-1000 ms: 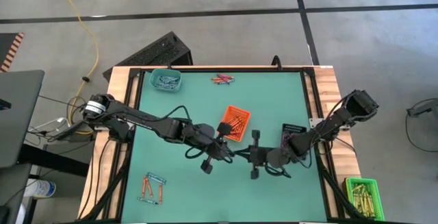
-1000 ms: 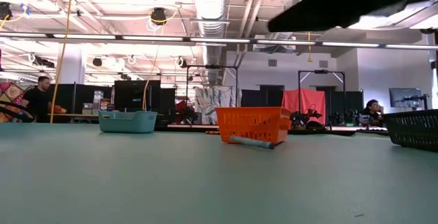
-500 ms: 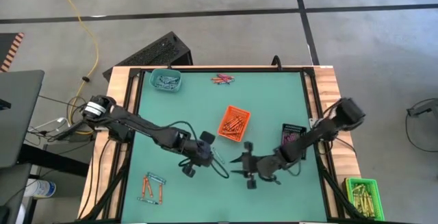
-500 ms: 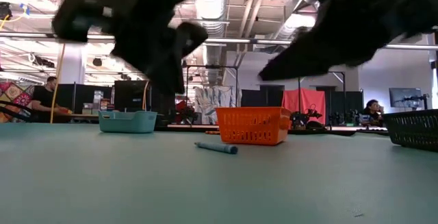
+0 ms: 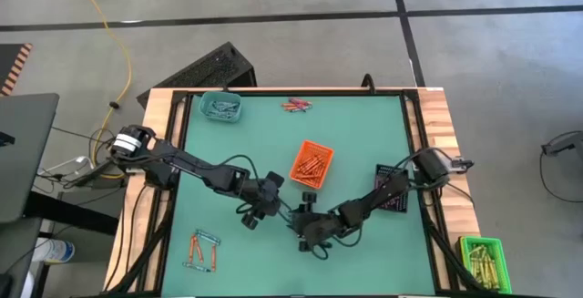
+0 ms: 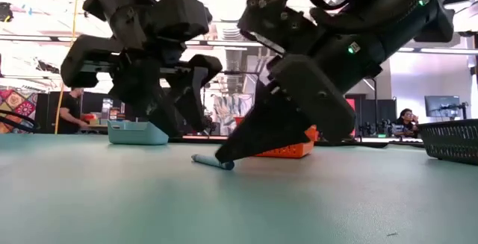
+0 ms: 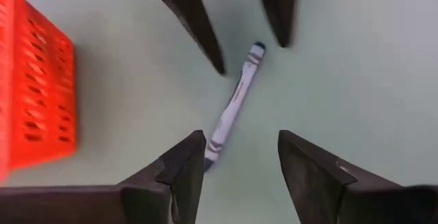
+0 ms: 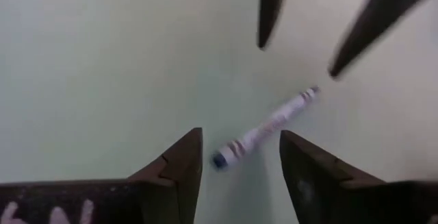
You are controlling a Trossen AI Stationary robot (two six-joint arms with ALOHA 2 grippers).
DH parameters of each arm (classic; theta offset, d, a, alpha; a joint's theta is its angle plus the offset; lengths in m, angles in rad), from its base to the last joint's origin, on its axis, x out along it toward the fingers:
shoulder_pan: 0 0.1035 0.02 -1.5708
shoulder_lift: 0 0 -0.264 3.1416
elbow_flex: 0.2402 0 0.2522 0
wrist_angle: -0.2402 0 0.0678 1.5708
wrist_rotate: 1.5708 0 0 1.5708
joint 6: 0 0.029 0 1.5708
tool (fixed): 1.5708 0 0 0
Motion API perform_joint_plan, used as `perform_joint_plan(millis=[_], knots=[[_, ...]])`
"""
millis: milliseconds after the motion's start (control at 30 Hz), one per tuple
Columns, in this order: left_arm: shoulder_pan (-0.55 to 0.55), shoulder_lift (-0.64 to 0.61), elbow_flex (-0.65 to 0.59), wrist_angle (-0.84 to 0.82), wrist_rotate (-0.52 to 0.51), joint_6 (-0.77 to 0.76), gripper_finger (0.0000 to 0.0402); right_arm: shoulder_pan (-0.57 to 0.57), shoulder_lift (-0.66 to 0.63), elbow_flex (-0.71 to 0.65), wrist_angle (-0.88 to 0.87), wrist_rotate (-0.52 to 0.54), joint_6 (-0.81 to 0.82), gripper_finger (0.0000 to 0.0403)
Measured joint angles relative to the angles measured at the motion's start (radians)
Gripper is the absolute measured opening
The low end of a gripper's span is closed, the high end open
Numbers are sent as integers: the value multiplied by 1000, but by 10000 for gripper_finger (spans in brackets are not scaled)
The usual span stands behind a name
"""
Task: Sort crayons
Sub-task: Put the blue crayon into the blue bin
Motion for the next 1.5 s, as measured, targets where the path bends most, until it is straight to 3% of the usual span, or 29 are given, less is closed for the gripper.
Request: perform_joint_plan(millis=[300, 533, 800, 900, 1267, 1500], knots=[[26, 116, -1, 90, 95, -5, 176, -12, 21, 16, -63, -1, 143, 156], [31, 201, 55, 86, 94, -17, 171, -29, 38, 19, -59, -45, 150, 109], [42, 208, 58, 70, 125, -20, 95, -45, 61, 20, -51, -62, 131, 14], [40, 208, 58, 50, 139, -9, 83, -47, 55, 19, -62, -62, 123, 8], [40, 204, 59, 14, 105, -84, 144, -37, 19, 15, -97, -1, 84, 1], [39, 176, 58, -4, 69, -122, 153, -36, 8, 15, -132, 44, 83, 1]])
